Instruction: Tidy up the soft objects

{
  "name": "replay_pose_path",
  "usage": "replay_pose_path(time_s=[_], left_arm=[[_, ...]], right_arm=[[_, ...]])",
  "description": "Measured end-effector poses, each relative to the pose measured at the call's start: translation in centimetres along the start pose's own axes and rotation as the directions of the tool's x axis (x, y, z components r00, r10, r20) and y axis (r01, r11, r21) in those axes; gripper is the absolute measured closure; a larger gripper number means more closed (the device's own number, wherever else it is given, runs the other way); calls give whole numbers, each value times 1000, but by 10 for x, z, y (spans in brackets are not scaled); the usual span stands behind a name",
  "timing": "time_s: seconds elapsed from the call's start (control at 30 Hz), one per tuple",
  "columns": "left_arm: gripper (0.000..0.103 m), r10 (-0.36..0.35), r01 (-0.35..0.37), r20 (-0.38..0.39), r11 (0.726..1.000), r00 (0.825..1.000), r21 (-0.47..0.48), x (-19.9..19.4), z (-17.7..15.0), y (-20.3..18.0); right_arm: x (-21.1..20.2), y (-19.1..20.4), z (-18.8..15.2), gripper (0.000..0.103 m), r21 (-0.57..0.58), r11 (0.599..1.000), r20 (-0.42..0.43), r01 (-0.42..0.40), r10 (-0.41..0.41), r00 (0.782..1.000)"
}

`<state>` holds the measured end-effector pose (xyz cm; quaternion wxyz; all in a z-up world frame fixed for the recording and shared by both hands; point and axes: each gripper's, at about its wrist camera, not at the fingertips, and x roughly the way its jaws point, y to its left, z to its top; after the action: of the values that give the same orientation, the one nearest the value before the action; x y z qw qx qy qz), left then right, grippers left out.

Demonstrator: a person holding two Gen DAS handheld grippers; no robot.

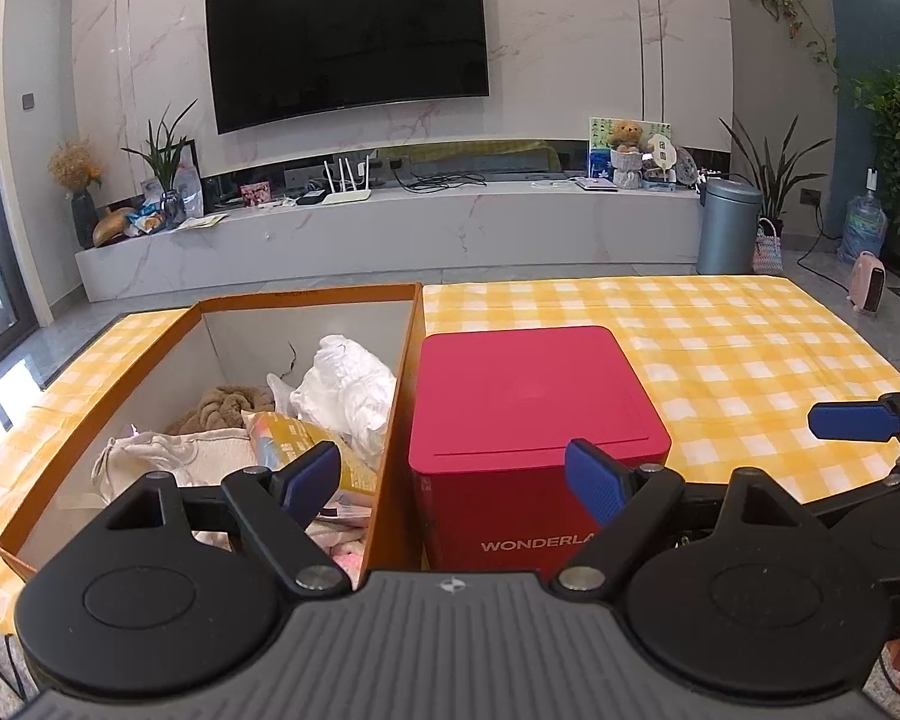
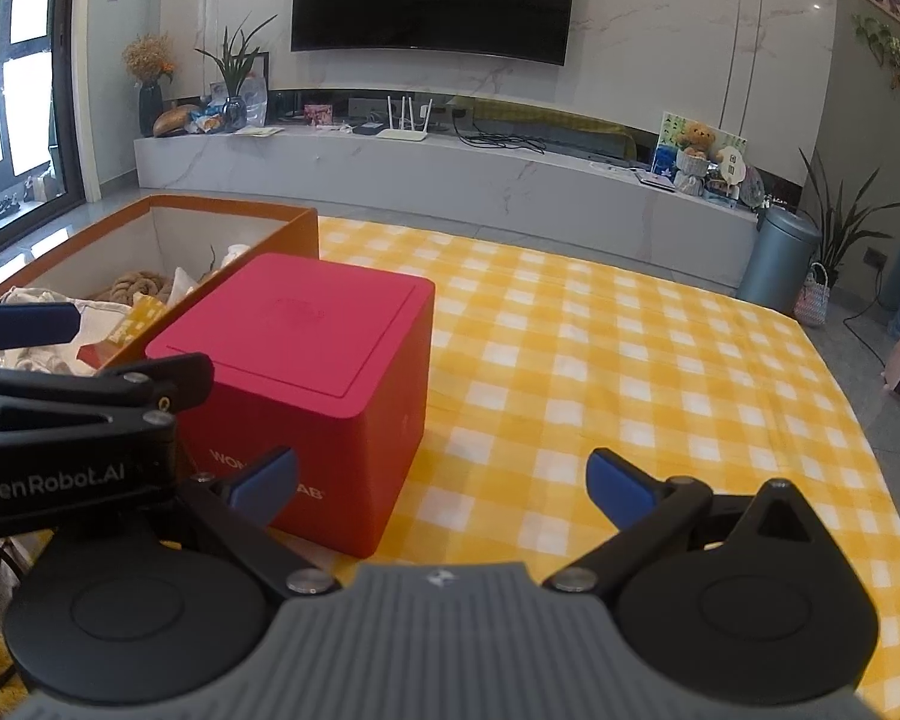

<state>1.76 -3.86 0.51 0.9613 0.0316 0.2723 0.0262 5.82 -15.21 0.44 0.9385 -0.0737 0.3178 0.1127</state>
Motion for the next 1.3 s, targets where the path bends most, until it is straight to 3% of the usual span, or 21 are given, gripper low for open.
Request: replay_pose_path(time_s=[1.3], left_arm=[[4,11,-11,-40,1000,999,-11,6,-3,-4]], right_arm=[[1,1,-1,3,-34,999,-28,31,-32,999]])
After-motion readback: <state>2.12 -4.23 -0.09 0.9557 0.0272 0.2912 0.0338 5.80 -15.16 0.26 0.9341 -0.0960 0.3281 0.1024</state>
